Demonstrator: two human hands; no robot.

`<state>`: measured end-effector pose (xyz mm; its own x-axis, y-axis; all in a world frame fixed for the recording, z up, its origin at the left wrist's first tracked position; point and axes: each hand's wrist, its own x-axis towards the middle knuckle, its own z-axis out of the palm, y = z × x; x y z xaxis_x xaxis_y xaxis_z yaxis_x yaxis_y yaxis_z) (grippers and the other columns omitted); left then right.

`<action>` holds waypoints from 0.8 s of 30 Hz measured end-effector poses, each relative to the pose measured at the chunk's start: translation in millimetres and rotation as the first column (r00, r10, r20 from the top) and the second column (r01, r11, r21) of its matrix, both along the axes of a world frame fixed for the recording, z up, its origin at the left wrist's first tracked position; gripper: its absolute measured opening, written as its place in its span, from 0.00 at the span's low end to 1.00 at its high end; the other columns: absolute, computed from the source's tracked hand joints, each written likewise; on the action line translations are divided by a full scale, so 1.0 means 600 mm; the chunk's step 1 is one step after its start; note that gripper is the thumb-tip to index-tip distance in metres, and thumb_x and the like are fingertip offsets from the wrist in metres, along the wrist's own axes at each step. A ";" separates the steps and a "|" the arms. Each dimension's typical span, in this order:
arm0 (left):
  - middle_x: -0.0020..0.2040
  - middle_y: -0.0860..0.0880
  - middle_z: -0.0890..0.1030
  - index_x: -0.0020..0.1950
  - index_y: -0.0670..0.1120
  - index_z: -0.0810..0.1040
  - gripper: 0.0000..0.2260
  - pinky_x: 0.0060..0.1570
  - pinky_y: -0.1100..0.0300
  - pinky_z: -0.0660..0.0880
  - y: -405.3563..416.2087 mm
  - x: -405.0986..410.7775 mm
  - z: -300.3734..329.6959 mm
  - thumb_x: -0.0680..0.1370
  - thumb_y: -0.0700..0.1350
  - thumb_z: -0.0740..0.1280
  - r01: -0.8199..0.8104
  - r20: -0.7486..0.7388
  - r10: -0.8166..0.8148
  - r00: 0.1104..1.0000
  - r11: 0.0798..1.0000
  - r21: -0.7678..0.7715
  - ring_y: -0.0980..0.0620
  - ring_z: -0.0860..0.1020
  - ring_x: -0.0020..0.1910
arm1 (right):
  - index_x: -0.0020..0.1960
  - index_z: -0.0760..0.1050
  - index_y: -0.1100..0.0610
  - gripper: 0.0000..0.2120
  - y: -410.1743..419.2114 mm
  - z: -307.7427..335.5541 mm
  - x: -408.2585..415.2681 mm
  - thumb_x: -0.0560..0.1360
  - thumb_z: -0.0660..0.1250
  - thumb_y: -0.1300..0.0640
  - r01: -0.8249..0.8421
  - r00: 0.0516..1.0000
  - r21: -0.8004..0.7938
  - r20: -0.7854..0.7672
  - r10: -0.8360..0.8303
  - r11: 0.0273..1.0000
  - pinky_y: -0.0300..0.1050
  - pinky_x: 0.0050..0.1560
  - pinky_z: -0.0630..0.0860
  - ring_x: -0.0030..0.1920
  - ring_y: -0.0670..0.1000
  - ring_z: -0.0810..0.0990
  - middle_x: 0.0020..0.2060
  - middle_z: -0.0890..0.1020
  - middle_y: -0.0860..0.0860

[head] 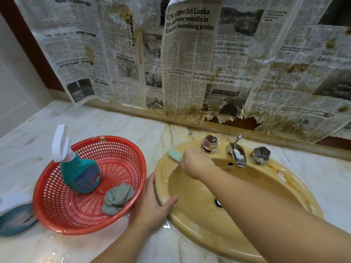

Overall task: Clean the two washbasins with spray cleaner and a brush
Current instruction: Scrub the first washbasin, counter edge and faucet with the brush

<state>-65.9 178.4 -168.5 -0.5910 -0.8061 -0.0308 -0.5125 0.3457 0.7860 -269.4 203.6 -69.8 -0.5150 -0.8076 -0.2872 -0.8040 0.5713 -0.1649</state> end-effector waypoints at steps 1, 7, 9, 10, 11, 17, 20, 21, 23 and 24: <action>0.79 0.55 0.61 0.82 0.53 0.53 0.51 0.77 0.52 0.58 0.000 -0.001 0.001 0.66 0.74 0.66 0.001 -0.015 -0.001 1.000 1.000 0.002 0.53 0.58 0.79 | 0.51 0.79 0.58 0.11 0.002 -0.001 0.000 0.80 0.59 0.55 -0.056 0.998 -0.003 0.010 0.056 0.998 0.46 0.38 0.71 0.44 0.60 0.80 0.44 0.80 0.56; 0.81 0.56 0.58 0.82 0.56 0.49 0.52 0.78 0.47 0.58 -0.002 -0.001 -0.003 0.65 0.75 0.66 -0.015 -0.006 0.015 1.000 0.999 0.039 0.52 0.56 0.80 | 0.55 0.80 0.58 0.11 0.019 -0.008 -0.049 0.80 0.59 0.58 0.239 0.971 -0.053 0.018 -0.238 0.970 0.48 0.39 0.77 0.41 0.57 0.80 0.45 0.81 0.55; 0.82 0.55 0.55 0.82 0.57 0.46 0.54 0.78 0.46 0.58 -0.002 -0.001 -0.007 0.65 0.77 0.66 -0.024 0.001 0.024 1.000 0.998 0.060 0.51 0.54 0.81 | 0.57 0.83 0.51 0.13 0.023 -0.010 -0.031 0.80 0.63 0.49 0.024 0.988 -0.033 0.153 -0.019 0.999 0.46 0.41 0.76 0.41 0.52 0.80 0.45 0.83 0.49; 0.82 0.55 0.54 0.82 0.58 0.45 0.54 0.79 0.45 0.57 -0.002 0.000 -0.008 0.65 0.77 0.65 -0.027 0.006 0.027 1.000 0.998 0.064 0.51 0.53 0.81 | 0.56 0.84 0.46 0.12 0.029 -0.008 -0.015 0.79 0.65 0.46 -0.083 0.969 -0.019 0.232 0.085 0.996 0.44 0.41 0.74 0.41 0.48 0.79 0.43 0.83 0.42; 0.82 0.55 0.54 0.82 0.58 0.43 0.54 0.79 0.45 0.56 -0.003 -0.001 -0.009 0.65 0.77 0.65 -0.032 0.011 0.032 0.999 0.998 0.061 0.51 0.52 0.82 | 0.53 0.84 0.42 0.09 0.036 -0.006 -0.005 0.79 0.66 0.44 -0.158 0.944 -0.002 0.293 0.152 0.987 0.42 0.40 0.73 0.39 0.45 0.78 0.40 0.83 0.38; 0.82 0.55 0.56 0.82 0.58 0.46 0.50 0.79 0.45 0.56 -0.004 0.007 -0.008 0.67 0.75 0.63 -0.006 -0.012 0.007 1.000 0.997 0.075 0.52 0.53 0.81 | 0.43 0.83 0.41 0.07 0.039 -0.007 0.005 0.77 0.68 0.47 -0.152 0.938 -0.030 0.309 0.154 0.988 0.44 0.34 0.68 0.32 0.45 0.72 0.29 0.75 0.42; 0.79 0.57 0.60 0.82 0.57 0.52 0.47 0.77 0.53 0.56 -0.001 0.006 0.002 0.68 0.72 0.64 -0.001 -0.065 0.006 0.998 0.998 0.070 0.55 0.57 0.79 | 0.50 0.85 0.42 0.07 0.032 -0.001 0.008 0.76 0.68 0.47 -0.186 0.936 -0.013 0.302 0.181 0.982 0.44 0.37 0.72 0.34 0.46 0.75 0.31 0.78 0.43; 0.77 0.59 0.62 0.81 0.57 0.54 0.45 0.76 0.56 0.56 0.000 0.006 0.005 0.68 0.71 0.65 0.004 -0.085 0.000 0.996 0.998 0.056 0.57 0.58 0.77 | 0.55 0.84 0.41 0.11 0.031 -0.006 0.002 0.76 0.67 0.45 -0.157 0.952 -0.028 0.261 0.159 0.987 0.45 0.39 0.75 0.37 0.47 0.77 0.35 0.80 0.44; 0.71 0.62 0.64 0.80 0.57 0.58 0.43 0.72 0.60 0.58 -0.001 0.004 0.010 0.68 0.68 0.67 0.015 -0.118 -0.010 0.993 0.999 0.040 0.60 0.62 0.73 | 0.55 0.85 0.44 0.13 0.035 -0.016 -0.007 0.75 0.67 0.43 -0.158 0.945 -0.002 0.291 0.151 0.988 0.46 0.38 0.75 0.35 0.49 0.76 0.33 0.79 0.46; 0.69 0.62 0.65 0.79 0.57 0.60 0.42 0.70 0.61 0.59 -0.001 0.003 0.012 0.68 0.67 0.68 0.012 -0.127 -0.006 0.992 0.999 0.046 0.61 0.63 0.71 | 0.53 0.85 0.45 0.12 0.039 -0.022 -0.008 0.74 0.68 0.42 -0.197 0.922 0.012 0.344 0.181 0.980 0.47 0.37 0.73 0.33 0.50 0.74 0.31 0.76 0.47</action>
